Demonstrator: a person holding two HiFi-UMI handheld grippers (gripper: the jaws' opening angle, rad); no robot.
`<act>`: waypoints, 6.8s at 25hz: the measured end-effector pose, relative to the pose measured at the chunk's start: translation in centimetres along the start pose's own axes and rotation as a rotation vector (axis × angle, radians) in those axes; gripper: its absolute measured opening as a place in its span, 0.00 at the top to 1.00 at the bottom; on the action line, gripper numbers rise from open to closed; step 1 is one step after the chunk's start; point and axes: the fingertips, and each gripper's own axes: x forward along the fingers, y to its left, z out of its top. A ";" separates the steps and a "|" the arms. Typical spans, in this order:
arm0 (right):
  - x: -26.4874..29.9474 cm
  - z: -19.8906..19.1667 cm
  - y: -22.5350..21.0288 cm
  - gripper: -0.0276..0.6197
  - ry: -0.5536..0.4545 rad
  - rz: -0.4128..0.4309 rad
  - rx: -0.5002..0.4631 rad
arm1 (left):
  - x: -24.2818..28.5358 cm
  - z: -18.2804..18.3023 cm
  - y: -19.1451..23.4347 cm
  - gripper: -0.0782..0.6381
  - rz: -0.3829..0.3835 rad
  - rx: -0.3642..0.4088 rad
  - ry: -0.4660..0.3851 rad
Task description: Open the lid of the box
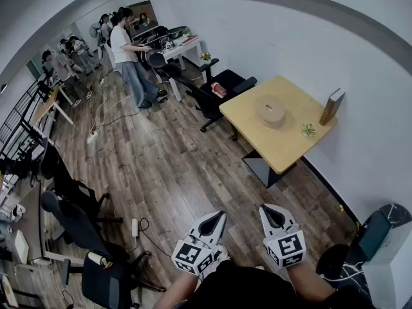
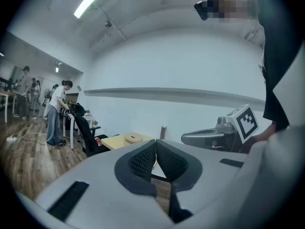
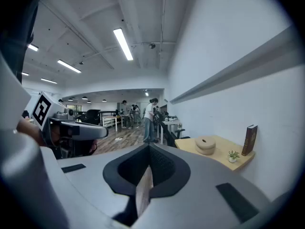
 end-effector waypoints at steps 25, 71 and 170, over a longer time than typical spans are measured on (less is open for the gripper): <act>5.1 4.2 2.4 0.93 -0.117 0.043 0.021 | -1.0 1.0 6.0 0.86 0.042 -0.020 -0.015; 28.0 10.3 -14.7 0.52 -0.072 -0.019 -0.084 | 22.0 4.5 23.3 0.87 -0.078 -0.018 0.054; 51.3 -12.0 -43.7 0.47 0.915 -0.183 0.057 | 61.2 0.9 36.7 0.86 -0.625 0.029 0.255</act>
